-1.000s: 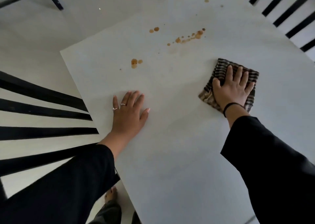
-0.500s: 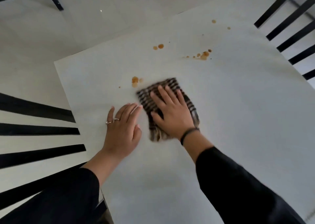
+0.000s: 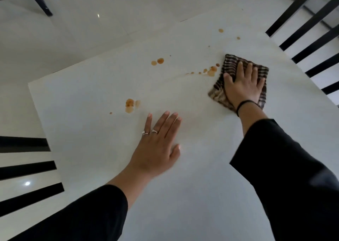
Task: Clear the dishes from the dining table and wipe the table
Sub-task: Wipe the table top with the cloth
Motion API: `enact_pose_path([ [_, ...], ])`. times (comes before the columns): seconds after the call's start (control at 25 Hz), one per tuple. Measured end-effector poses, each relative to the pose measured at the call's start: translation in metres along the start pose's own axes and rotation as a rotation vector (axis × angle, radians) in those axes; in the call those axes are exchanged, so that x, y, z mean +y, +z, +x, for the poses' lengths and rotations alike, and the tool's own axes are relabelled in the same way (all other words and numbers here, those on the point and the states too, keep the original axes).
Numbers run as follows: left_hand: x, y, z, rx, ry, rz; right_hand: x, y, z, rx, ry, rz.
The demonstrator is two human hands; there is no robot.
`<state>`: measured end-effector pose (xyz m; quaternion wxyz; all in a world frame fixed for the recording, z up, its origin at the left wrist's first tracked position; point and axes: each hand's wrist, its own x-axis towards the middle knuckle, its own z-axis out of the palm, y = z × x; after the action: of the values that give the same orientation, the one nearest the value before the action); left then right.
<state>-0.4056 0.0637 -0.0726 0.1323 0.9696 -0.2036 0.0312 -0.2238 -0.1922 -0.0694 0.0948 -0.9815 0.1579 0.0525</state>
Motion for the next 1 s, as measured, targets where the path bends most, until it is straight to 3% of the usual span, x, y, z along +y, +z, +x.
enact_pose_path([
  [0.08,0.0,0.001,0.002,-0.002,-0.027,-0.013,-0.04,0.002,0.023,-0.013,-0.076,-0.02],
  [0.24,0.002,-0.003,0.001,-0.028,-0.073,0.002,-0.117,0.015,-0.008,-0.067,-0.505,-0.048],
  [0.36,0.002,-0.006,0.001,-0.036,-0.085,-0.032,-0.106,0.019,-0.06,-0.109,-0.788,-0.087],
  [0.44,0.002,-0.006,0.002,-0.059,-0.076,-0.015,-0.069,0.018,-0.08,-0.104,-0.842,-0.122],
  [0.68,0.002,-0.006,0.001,-0.151,-0.056,0.071,0.005,0.003,-0.046,-0.031,-0.336,-0.085],
  [0.88,0.001,-0.004,0.003,-0.153,-0.085,0.046,-0.003,-0.004,0.041,0.002,0.052,0.003],
  [1.0,0.0,-0.003,0.003,-0.122,-0.121,0.028,-0.019,-0.01,0.092,0.036,0.167,0.017],
])
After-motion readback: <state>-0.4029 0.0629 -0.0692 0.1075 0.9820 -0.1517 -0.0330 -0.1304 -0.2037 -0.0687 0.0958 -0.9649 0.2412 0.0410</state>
